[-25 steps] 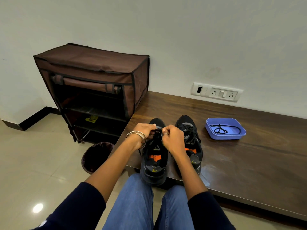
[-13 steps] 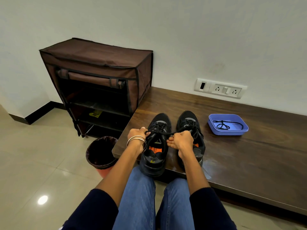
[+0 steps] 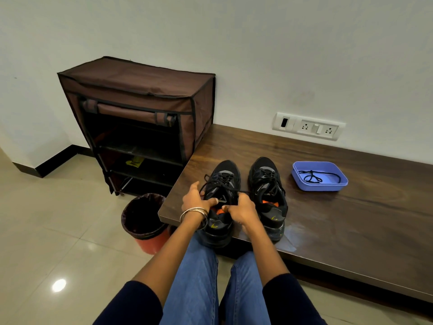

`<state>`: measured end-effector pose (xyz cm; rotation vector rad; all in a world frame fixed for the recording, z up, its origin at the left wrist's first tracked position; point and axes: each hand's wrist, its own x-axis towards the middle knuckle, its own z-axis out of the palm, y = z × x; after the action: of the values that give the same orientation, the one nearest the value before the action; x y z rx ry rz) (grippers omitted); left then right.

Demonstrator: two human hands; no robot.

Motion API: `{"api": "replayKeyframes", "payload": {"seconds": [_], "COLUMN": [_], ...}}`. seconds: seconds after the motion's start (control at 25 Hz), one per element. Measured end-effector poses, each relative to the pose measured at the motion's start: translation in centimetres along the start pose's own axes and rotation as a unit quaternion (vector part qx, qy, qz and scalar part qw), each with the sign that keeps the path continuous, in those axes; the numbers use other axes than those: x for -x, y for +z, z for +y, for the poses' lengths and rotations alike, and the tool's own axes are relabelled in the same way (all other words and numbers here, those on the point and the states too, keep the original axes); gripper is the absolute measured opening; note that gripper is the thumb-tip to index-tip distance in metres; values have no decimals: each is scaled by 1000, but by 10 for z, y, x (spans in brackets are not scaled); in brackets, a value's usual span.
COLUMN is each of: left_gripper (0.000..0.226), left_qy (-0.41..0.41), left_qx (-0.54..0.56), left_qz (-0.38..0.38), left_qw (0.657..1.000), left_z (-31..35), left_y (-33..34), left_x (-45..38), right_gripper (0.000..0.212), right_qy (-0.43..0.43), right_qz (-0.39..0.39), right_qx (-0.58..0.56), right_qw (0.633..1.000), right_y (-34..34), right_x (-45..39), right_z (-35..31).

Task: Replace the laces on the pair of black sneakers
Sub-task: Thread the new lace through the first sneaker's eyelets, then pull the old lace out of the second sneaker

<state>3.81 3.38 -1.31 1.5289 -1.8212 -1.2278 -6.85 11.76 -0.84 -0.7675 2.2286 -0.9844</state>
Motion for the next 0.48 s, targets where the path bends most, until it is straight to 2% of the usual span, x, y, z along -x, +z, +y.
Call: {"api": "replayKeyframes", "payload": {"seconds": [0.32,0.48], "left_gripper": [74,72], "left_qy": [-8,-5], "left_qx": [-1,3], "left_qz": [56,49], "left_qw": [998,999], "left_z": [5,10], "left_y": [2,2], "left_x": [-20,-32], "right_gripper": [38,34], "right_qy": [-65,-58], "right_qz": [79,70], "right_qx": [-41,88], "right_qw": [994,992], "right_y": [19,8], "right_x": [-15,-28], "right_z": [-14,-22]}}
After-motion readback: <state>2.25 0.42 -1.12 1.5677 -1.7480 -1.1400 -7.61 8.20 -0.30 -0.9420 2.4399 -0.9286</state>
